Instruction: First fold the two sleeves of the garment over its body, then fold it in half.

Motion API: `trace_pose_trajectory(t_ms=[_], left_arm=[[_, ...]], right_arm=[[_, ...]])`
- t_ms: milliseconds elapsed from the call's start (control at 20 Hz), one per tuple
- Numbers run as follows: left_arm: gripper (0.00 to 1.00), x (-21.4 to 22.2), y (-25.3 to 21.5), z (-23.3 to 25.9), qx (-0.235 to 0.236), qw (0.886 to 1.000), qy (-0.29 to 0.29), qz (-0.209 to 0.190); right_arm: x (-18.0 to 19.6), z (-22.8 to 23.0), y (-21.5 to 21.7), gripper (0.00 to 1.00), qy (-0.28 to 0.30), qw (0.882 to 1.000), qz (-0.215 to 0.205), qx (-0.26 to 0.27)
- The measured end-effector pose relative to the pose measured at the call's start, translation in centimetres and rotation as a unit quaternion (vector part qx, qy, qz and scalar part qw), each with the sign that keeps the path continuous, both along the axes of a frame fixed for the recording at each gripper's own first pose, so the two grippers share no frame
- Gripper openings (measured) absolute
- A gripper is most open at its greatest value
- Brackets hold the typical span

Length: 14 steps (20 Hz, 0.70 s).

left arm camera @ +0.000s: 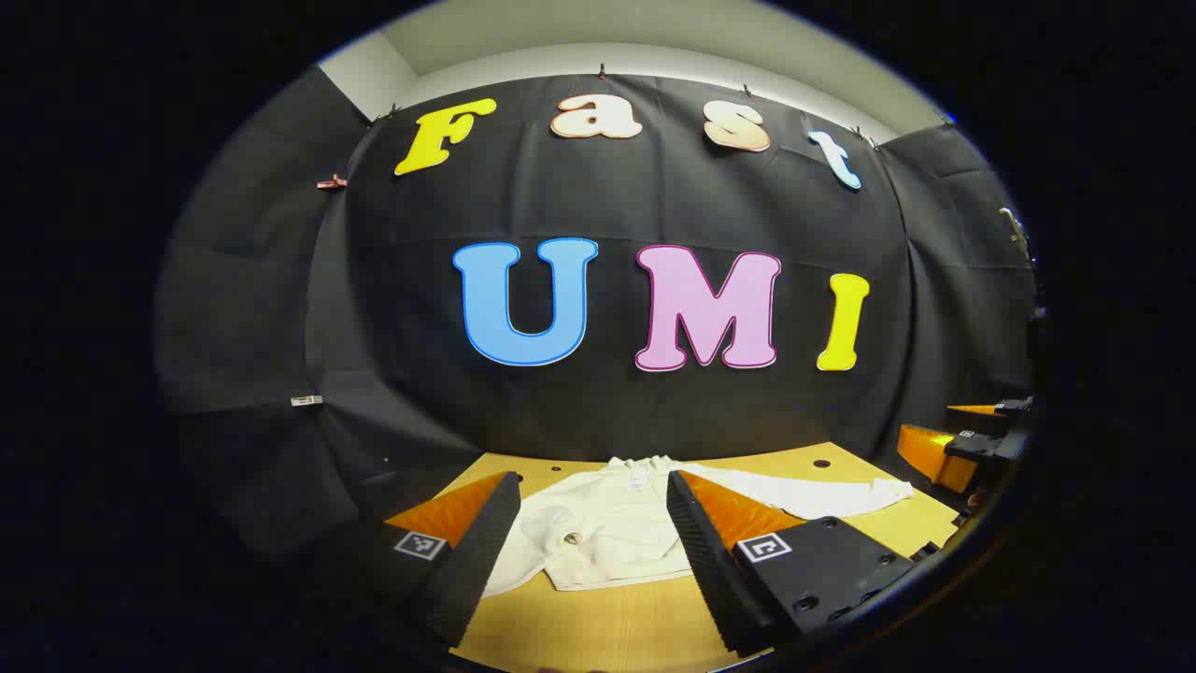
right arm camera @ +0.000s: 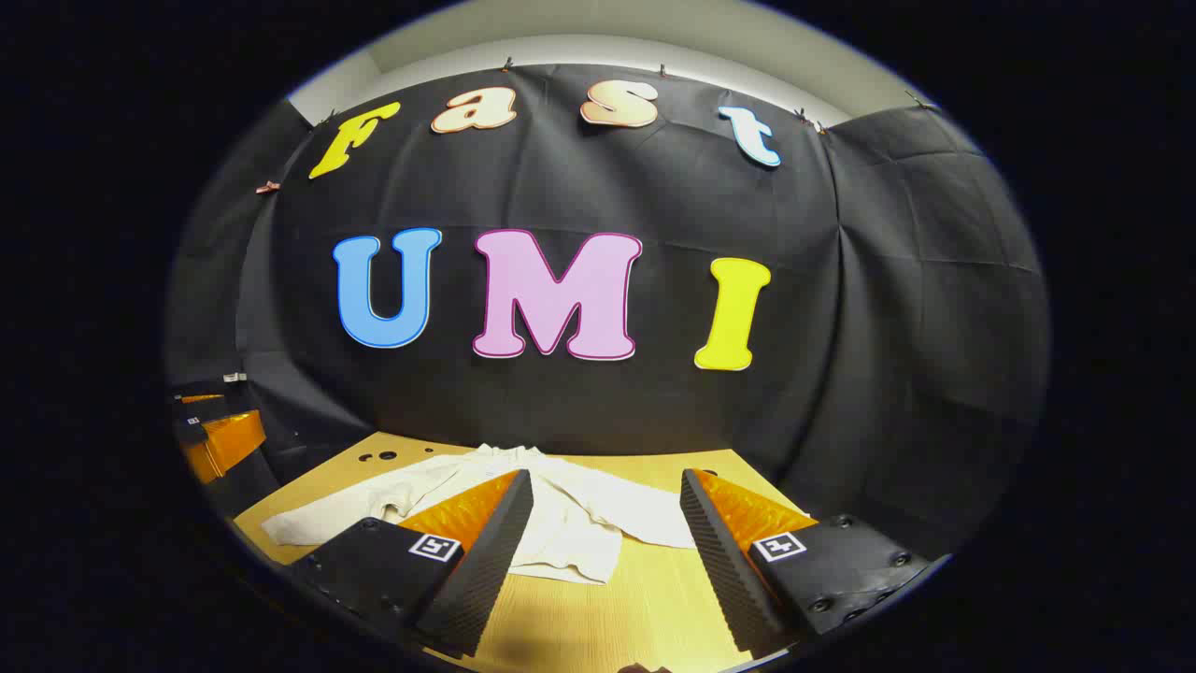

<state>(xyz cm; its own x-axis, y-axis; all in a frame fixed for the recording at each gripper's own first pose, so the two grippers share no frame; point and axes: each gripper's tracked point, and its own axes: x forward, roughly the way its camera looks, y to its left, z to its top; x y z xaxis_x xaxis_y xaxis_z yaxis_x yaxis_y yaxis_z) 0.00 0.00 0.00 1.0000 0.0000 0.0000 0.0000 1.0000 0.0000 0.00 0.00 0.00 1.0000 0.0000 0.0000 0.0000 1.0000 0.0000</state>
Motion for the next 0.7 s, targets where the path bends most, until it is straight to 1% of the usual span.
trace_pose_trajectory(t_ms=[500,700], left_arm=[[0.97,1.7,-0.3,-1.6,0.007,1.000,0.026,0.009],[0.97,2.2,-1.0,-1.6,0.007,1.000,0.025,0.005]], right_arm=[[2.0,-1.7,-0.3,0.97,0.026,1.000,0.008,0.000],[2.7,-1.7,-0.4,0.97,0.022,1.000,0.012,-0.010]])
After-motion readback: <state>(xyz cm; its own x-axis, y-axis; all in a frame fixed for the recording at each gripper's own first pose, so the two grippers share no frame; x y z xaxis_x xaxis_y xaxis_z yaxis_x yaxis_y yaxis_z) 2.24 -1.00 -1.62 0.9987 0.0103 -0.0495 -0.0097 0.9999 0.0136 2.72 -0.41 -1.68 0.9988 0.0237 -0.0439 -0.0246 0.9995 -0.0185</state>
